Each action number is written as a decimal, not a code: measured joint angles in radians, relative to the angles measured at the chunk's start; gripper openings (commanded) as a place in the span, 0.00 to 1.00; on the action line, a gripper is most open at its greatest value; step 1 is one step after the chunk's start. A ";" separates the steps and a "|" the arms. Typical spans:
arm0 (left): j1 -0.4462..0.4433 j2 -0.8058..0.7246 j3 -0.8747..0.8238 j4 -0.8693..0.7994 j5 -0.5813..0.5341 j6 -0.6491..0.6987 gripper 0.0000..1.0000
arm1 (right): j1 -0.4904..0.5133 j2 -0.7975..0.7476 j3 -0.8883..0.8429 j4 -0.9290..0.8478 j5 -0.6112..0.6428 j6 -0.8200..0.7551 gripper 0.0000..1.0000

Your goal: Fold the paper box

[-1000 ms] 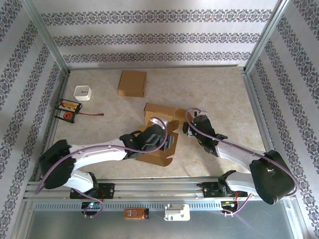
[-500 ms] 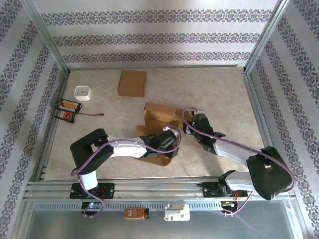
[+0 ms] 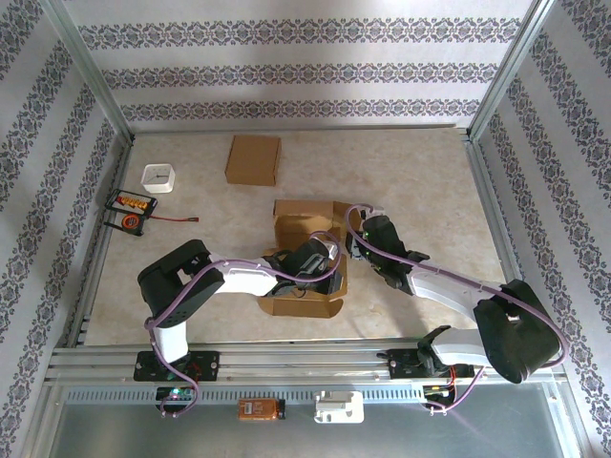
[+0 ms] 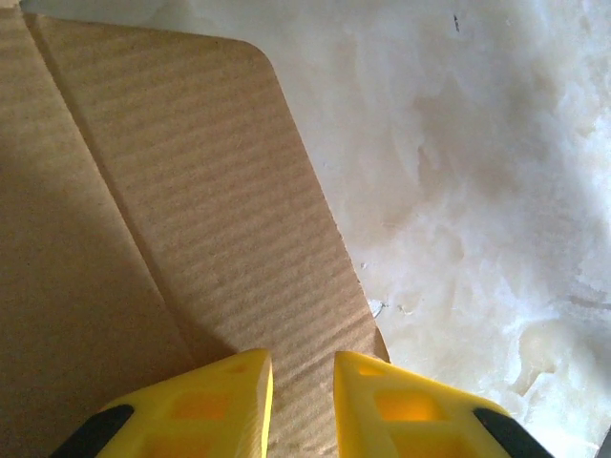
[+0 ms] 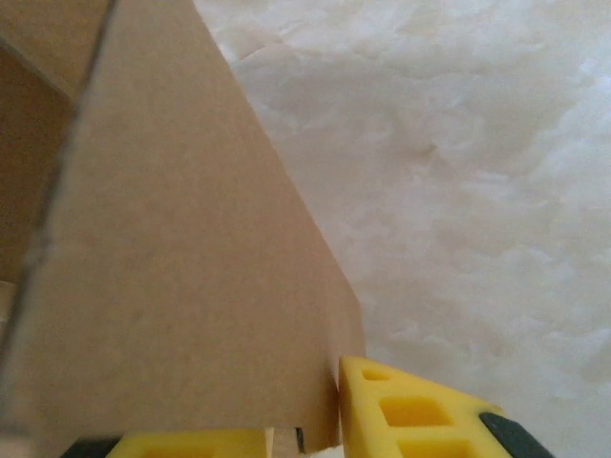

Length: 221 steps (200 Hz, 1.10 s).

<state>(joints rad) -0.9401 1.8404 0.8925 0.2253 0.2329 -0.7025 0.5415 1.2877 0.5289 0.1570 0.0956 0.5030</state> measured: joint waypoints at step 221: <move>0.005 -0.033 -0.034 0.038 -0.005 -0.024 0.46 | 0.138 0.035 0.040 -0.082 0.061 0.309 0.17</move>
<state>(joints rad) -0.9356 1.8076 0.8581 0.2630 0.2276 -0.7269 0.6792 1.3231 0.5690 0.0746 0.1566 0.8116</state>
